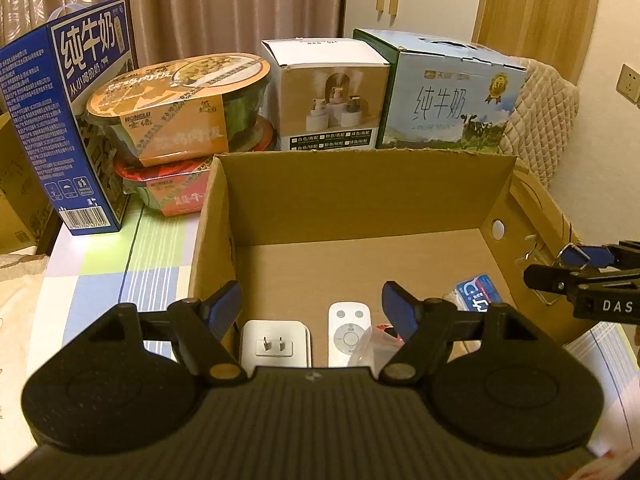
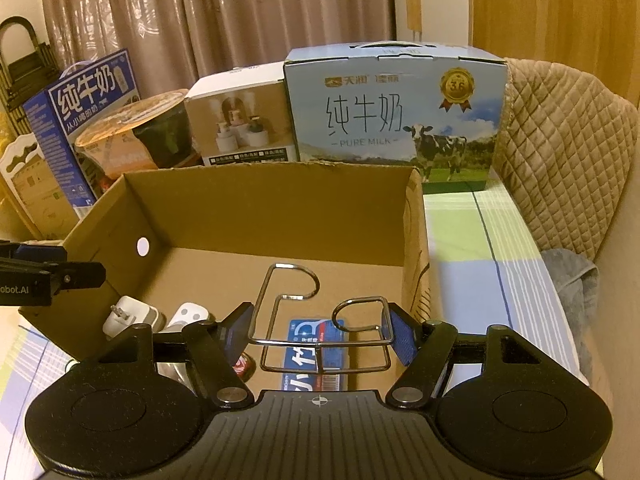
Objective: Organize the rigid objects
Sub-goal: 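Open the left gripper over the box while the right gripper releases the wire holder inside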
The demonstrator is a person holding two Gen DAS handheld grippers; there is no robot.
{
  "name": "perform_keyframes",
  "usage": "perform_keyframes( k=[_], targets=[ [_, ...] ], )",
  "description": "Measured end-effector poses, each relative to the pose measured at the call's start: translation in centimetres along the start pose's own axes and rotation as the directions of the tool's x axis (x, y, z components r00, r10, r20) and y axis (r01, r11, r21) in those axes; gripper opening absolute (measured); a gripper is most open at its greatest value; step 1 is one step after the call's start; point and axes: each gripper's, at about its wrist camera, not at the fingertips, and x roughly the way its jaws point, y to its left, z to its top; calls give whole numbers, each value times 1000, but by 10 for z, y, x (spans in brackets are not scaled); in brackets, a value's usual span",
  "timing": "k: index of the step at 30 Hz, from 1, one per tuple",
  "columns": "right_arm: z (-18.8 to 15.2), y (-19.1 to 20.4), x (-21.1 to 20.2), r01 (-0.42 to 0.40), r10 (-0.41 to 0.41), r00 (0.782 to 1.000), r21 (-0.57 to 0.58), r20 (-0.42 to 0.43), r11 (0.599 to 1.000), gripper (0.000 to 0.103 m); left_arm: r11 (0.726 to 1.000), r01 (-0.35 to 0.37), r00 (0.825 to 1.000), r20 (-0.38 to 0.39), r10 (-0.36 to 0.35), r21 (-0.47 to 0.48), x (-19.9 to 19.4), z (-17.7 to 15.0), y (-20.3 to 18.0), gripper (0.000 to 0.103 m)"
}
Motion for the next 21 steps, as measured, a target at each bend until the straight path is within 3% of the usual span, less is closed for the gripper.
perform_keyframes(
  k=[2,4,5,21],
  targets=[
    [0,-1,1,1,-1,1000,5,7,1000,68,1000,-1,1000,1,1,-3,-1,0,0,73],
    [1,-3,-3,-4,4,999,22,37,1000,81,1000,2,1000,6,-2,-5,-4,-1,-1,73],
    [2,-3,-6,-10,9,999,28,49,1000,83,1000,2,1000,11,-2,-3,-7,-2,-2,73],
    [2,10,-101,-28,26,990,14,136,1000,85,1000,20,999,49,-19,-21,-90,-34,-33,73]
  ],
)
